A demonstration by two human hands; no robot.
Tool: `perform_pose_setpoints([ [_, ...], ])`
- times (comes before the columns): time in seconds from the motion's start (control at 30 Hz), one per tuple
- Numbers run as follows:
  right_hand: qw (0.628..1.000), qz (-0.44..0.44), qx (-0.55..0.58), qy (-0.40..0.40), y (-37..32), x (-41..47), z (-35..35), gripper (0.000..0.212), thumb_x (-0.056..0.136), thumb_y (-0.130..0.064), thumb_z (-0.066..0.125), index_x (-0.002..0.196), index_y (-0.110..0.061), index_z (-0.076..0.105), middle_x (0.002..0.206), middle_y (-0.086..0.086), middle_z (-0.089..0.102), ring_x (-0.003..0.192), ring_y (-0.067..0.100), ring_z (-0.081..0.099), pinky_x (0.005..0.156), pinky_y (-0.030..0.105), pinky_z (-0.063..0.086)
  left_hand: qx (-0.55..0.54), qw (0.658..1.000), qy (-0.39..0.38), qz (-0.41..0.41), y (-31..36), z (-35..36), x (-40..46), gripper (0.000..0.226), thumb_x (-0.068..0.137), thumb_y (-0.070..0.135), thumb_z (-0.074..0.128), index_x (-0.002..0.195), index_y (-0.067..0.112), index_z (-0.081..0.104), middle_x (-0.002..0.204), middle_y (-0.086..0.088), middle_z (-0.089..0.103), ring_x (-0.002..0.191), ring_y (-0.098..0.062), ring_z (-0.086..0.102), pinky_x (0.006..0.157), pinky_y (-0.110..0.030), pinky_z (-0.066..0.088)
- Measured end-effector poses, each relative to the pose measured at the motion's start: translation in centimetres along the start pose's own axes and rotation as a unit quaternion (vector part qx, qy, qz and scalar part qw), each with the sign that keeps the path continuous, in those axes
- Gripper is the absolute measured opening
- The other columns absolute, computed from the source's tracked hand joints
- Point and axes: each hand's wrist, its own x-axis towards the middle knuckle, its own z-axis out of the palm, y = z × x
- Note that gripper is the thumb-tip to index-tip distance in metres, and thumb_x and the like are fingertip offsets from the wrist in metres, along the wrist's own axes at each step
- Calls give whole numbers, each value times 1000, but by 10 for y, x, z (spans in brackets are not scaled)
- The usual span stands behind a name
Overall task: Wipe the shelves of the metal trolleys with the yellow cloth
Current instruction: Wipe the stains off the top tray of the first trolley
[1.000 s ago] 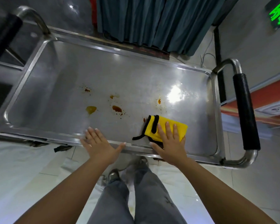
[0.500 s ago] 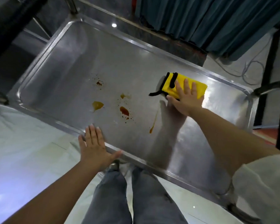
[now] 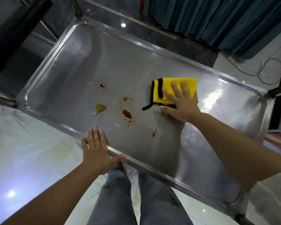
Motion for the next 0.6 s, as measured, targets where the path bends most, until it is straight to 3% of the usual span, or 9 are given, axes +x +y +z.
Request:
perform_pose_setpoints([
  [0.23, 1000, -25, 5, -8, -26, -85, 36, 67, 81, -78, 33, 140, -60, 6, 156, -17, -15, 144, 17, -23, 110, 66, 1, -27, 999, 26, 18, -1, 0, -4, 121, 54, 90, -11, 134, 5, -39, 147, -21, -41, 137, -39, -35, 116, -58, -8],
  [0.43, 1000, -19, 10, -14, -84, -163, 82, 67, 77, -86, 15, 138, -64, -3, 156, -15, -20, 142, 18, -29, 109, 67, -7, -37, 998, 28, 34, -4, 3, 0, 129, 55, 93, -7, 138, -1, -34, 147, -26, -38, 136, -42, -36, 114, -58, -11],
  [0.6, 998, 55, 13, 16, -123, -146, 85, 74, 75, -86, 8, 140, -58, -14, 155, -15, -25, 141, 18, -31, 108, 68, -9, -47, 992, 48, 105, -27, 10, 2, 118, 59, 88, -8, 139, 4, -35, 148, -24, -38, 138, -38, -34, 114, -53, -13],
])
